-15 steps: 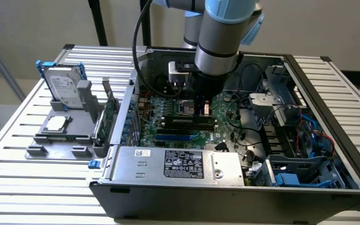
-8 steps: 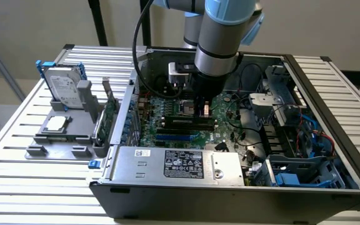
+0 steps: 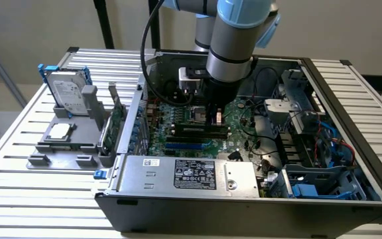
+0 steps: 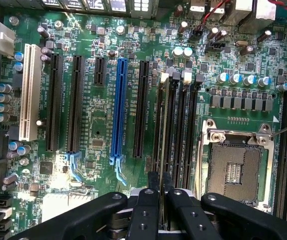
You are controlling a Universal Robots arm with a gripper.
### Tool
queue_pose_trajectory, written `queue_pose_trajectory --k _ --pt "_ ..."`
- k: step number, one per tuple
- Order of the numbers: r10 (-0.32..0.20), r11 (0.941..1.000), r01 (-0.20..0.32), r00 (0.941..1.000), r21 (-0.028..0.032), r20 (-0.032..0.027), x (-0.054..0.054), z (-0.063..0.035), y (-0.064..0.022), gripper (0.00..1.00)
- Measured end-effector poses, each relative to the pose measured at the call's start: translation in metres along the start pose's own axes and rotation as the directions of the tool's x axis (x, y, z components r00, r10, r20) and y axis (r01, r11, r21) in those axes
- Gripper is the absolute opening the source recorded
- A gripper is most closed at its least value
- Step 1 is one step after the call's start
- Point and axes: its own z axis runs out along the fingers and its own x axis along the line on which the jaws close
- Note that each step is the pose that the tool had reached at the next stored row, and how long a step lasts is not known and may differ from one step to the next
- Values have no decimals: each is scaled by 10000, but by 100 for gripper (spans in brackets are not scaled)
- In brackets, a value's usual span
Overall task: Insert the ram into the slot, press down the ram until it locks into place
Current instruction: 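Insert the ram into the slot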
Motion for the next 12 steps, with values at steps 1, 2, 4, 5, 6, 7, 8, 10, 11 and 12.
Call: queue_pose_trajectory --k 1,2,4,5,6,7,8,10,11,12 --pt "2 10000 -2 10000 1 1 2 0 1 13" --pt "3 10000 -3 10000 1 1 4 0 1 13" --pt "4 10000 -4 10000 0 0 8 -1 0 13" --pt "5 10000 -5 10000 0 0 9 0 0 13" --pt "6 10000 -6 10000 0 -1 10 -1 0 13" --pt "7 10000 -7 10000 0 -1 10 -1 0 13" --pt "7 10000 -7 10000 0 0 10 0 0 13" --pt "8 10000 -8 10000 -1 -1 11 3 1 13" --pt "9 10000 -9 10000 0 -1 11 5 0 13" --pt "12 10000 -12 10000 0 -1 11 7 0 13"
